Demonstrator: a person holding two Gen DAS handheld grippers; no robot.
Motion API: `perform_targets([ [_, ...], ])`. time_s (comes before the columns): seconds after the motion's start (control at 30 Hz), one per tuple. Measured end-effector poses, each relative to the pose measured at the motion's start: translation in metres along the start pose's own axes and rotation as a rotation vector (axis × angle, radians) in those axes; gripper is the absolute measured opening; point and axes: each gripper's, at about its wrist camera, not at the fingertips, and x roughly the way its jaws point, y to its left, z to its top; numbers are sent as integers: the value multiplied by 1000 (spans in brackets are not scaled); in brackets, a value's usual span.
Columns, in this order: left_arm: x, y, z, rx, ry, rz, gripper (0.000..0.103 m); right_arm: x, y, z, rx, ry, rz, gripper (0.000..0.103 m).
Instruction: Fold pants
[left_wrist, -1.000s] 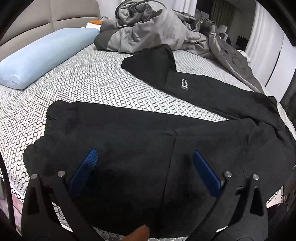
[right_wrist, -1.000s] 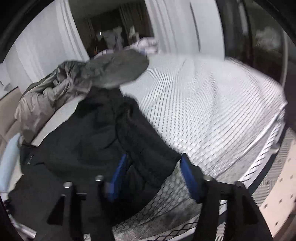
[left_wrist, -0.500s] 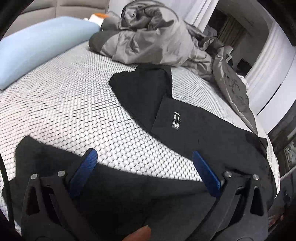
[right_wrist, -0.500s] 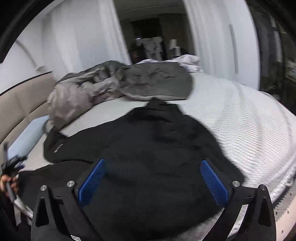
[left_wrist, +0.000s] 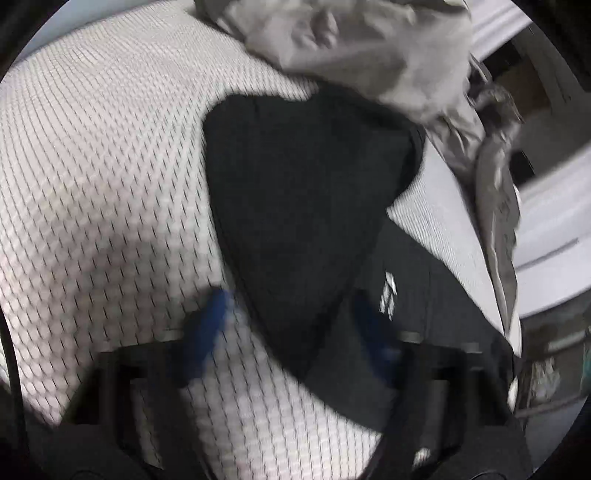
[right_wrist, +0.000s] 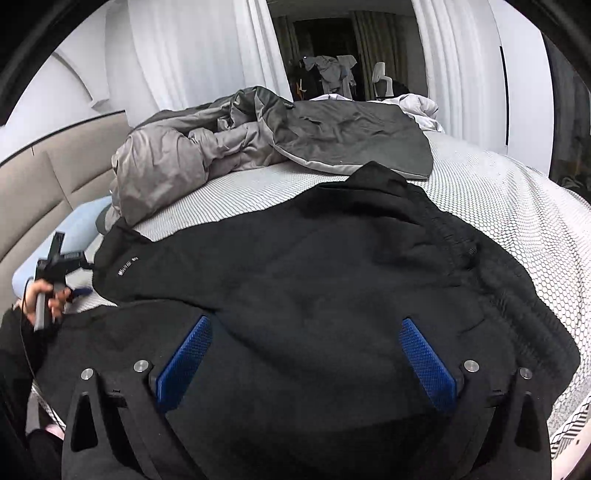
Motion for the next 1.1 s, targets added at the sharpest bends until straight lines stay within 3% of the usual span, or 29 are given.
perform_targets([
  [0.07,0,1,6,-17,-16,-13,7,-2,-5,-3,-3,2,-9,103],
  [0.13,-12,-1,4,-1,-67,-20,4,-4,-8,-3,5,-1,-12,103],
  [0.3,-71,-6,-32,84,-232,76,5,-14,-17,-5,24,-21,-4,103],
  [0.33,-81,-6,-39,99,-245,116,6,-16,-18,-5,26,-25,-2,103],
  [0.4,-81,-4,-49,119,-222,194,24,-19,-17,-6,28,-32,6,103],
  [0.43,-76,2,-49,117,-185,226,39,-20,-17,-6,29,-33,11,103],
  [0.47,-75,11,-48,100,-166,237,44,-20,-17,-6,31,-34,11,103],
  [0.53,-80,30,-49,32,-160,211,46,-24,-18,-8,38,-37,17,103],
  [0.67,-98,50,-37,-18,-217,200,77,-33,-20,-11,25,-45,6,103],
  [0.73,-98,60,-21,-35,-233,209,80,-36,-23,-11,31,-44,-3,103],
  [0.83,-76,86,20,-139,-172,189,80,-37,-30,-11,60,-43,-9,103],
  [0.93,-48,111,47,-273,-124,139,73,-40,-32,-10,81,-50,-8,103],
  [1.0,-45,110,56,-258,-167,128,46,-42,-32,-9,76,-50,-20,103],
  [1.03,-41,106,61,-233,-164,108,16,-43,-32,-9,71,-49,-28,103],
  [1.07,-39,101,64,-208,-156,107,13,-43,-31,-9,70,-48,-32,103],
  [1.1,-45,97,63,-187,-197,130,12,-43,-32,-8,73,-47,-36,103],
])
